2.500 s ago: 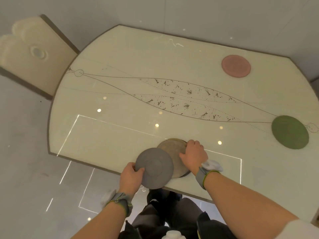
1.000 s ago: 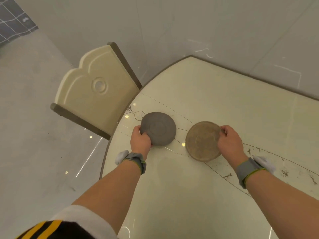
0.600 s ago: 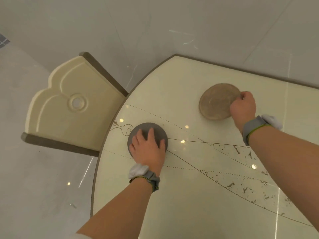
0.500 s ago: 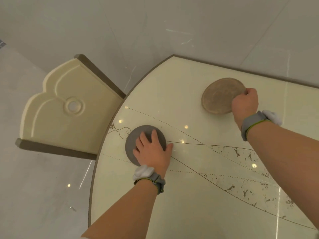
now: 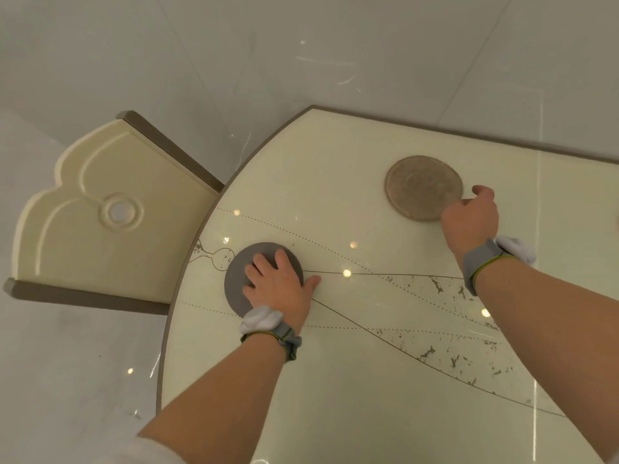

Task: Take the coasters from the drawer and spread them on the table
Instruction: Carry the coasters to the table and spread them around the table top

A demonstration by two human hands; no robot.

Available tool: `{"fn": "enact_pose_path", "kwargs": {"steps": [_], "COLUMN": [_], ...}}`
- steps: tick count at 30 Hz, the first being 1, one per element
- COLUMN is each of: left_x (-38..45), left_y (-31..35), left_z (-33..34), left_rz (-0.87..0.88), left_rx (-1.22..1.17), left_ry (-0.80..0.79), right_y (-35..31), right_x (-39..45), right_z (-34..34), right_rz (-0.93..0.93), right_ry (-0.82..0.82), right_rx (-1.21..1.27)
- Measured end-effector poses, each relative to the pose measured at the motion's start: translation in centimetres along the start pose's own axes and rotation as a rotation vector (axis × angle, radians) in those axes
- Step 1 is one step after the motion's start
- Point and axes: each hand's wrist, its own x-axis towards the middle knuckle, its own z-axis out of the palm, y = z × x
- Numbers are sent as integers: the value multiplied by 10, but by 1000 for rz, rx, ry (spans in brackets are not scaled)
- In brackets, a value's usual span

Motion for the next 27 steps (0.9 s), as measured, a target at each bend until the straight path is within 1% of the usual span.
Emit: {"fn": "enact_pose_path", "kwargs": {"steps": [2,6,8,10,11,14,15,18,22,27], "left_x": [-3,-37,-66,-108,-115,-171,-178,-237,-306,-392], "left_y": [-1,-4,-7,-5,-6,1,0,10,22,37], "left_z": [-4,-8,-5,-2,2,9,12,25,48,83], "left_rz": [11,143,191,206,201,229,236,265,309,350], "left_rx": [16,63,83,60,53,19,11,-31,-63,-6], "left_ry": [4,-8,-18,-23,-38,-65,-67,-85,-120,-168], "right_y": [12,46,70,100,109,154,163,212,274,357], "right_x": [-14,-42,-54,-69,-71,-96,-101,-131,-172,-212], "right_z": [-16,-52,-68,-95,-94,-129,-129,-166,-206,-258], "right_rz": [-52,-109,-131,-160,-155,-176,-182,-190,-194,-109], "right_ry": [-22,-100,-128,-155,-171,-221,-238,-267,-338,-367], "right_rx": [-38,-80,-113,-140,-145,-195,-204,-264,-280,-276]}}
